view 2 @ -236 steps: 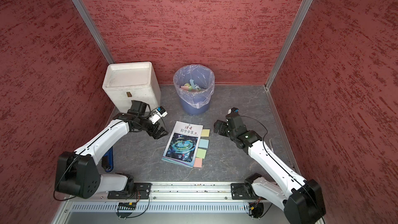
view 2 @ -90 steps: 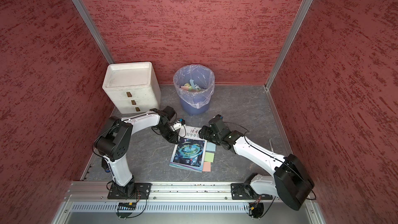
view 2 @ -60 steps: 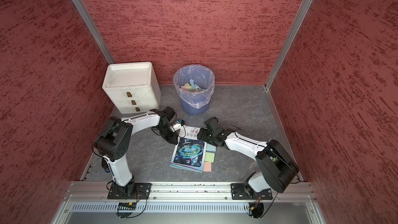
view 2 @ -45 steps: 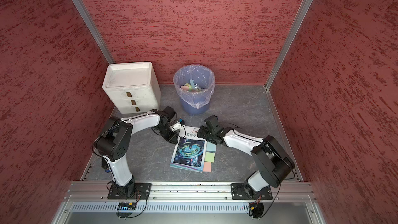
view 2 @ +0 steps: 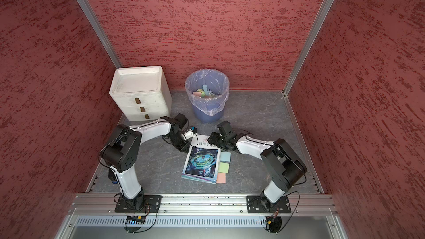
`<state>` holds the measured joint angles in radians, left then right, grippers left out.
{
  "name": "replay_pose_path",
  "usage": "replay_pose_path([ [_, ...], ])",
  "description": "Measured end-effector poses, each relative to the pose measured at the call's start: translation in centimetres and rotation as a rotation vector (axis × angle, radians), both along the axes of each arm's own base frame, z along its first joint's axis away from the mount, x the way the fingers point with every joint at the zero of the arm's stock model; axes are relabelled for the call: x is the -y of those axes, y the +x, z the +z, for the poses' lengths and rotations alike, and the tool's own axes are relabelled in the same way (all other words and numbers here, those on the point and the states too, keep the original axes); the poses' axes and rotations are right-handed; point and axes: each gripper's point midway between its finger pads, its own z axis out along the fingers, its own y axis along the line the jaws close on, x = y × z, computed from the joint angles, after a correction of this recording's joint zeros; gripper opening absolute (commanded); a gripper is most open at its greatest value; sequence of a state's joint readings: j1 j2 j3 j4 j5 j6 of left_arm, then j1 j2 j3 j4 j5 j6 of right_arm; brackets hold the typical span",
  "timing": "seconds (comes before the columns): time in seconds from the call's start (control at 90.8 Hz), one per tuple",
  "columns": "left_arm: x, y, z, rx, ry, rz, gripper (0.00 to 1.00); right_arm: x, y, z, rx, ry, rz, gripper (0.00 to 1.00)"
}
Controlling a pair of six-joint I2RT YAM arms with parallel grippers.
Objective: Peel off the used sticky note
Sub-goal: Open the book at the center of the board.
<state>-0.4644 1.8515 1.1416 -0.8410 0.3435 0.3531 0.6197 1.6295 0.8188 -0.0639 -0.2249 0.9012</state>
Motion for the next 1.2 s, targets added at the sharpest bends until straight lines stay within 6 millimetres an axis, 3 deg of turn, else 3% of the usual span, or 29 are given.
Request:
replay_pose_path([
  [0.242,0.0,0.1,0.0,0.008,0.003,-0.004,0.1,-2.6,-1.4,1.2,0.003,0.068,0.062,0.78],
  [0.441,-0.3,0.7,1.0,-0.013,-0.074,0.049,0.12,-5.4,-3.3,4.1,0.043,0.121,0.136,0.78],
  [0.54,-2.0,2.0,2.8,-0.021,-0.155,0.147,0.13,-7.0,-3.6,5.9,0.071,0.152,0.167,0.78],
  [0.771,-8.1,5.9,9.3,0.106,-0.294,0.35,0.21,-11.2,-4.0,9.1,0.121,0.207,0.237,0.82],
  [1.003,-12.2,6.0,12.3,0.161,-0.335,0.435,0.26,-16.0,-4.3,7.8,0.099,0.196,0.308,0.9],
  [1.201,-12.8,4.7,13.8,0.189,-0.334,0.411,0.29,-18.1,-4.4,5.7,0.063,0.187,0.335,0.89],
])
